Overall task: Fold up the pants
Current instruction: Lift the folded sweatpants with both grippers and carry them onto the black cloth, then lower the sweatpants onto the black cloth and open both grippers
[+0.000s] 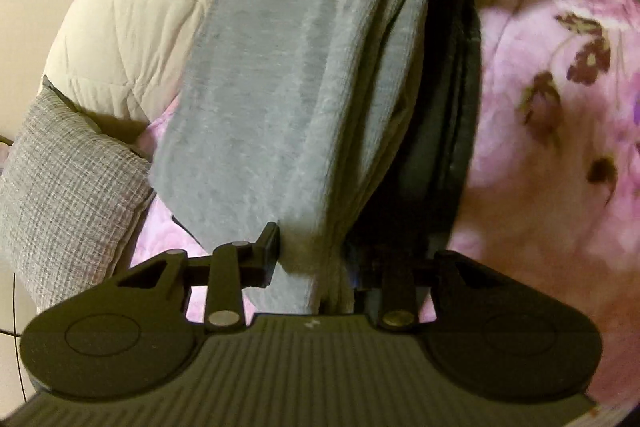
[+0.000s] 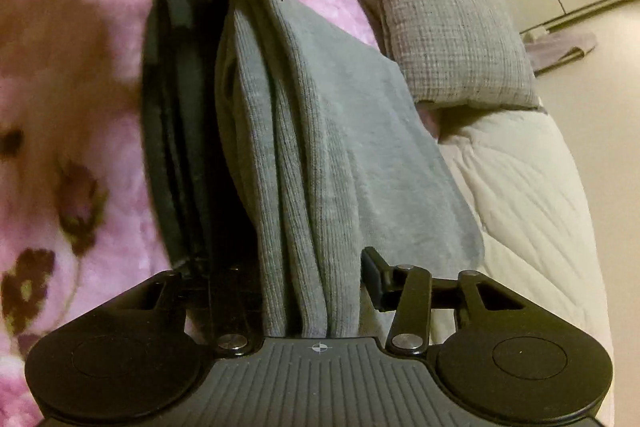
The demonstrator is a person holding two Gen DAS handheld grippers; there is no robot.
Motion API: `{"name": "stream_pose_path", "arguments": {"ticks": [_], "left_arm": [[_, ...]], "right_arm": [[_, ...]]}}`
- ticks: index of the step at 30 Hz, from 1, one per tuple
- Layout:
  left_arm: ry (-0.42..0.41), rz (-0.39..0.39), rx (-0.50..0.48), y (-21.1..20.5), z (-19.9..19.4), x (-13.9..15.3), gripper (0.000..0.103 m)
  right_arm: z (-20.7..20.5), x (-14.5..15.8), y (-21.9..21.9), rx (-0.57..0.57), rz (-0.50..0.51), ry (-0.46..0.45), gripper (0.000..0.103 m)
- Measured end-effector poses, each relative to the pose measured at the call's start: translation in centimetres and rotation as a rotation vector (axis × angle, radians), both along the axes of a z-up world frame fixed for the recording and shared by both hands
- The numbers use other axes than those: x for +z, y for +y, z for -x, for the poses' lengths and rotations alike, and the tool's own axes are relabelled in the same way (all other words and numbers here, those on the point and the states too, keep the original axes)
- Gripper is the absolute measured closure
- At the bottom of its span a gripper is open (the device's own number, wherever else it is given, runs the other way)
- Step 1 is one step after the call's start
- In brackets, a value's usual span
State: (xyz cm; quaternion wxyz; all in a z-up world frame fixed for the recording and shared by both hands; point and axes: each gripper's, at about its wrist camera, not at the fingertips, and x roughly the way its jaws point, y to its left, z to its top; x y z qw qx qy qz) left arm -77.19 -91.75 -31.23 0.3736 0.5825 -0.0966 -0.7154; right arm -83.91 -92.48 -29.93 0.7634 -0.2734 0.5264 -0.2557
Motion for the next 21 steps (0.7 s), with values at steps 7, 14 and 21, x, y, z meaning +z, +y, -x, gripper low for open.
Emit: {"name": "stream_pose_path", "arguments": {"ticks": [7, 14, 21], "left_arm": [[0.032, 0.006, 0.034, 0.8, 1.3, 1.3, 0.076], [0.018, -0.025, 0.06, 0.6, 1.5, -0.7, 0.07], [0.102, -0.138, 0.179, 2.6, -1.1, 3.8, 0.069]], "right_arm": [[0.9, 0.6, 0.3, 0.018, -0.014, -0.016, 0.061], [0.8, -0.8, 1.5, 0.007, 0.02, 0.038, 0.053], [1.8, 4.8, 2.5, -0.242, -0.185, -0.053, 0.052]]}}
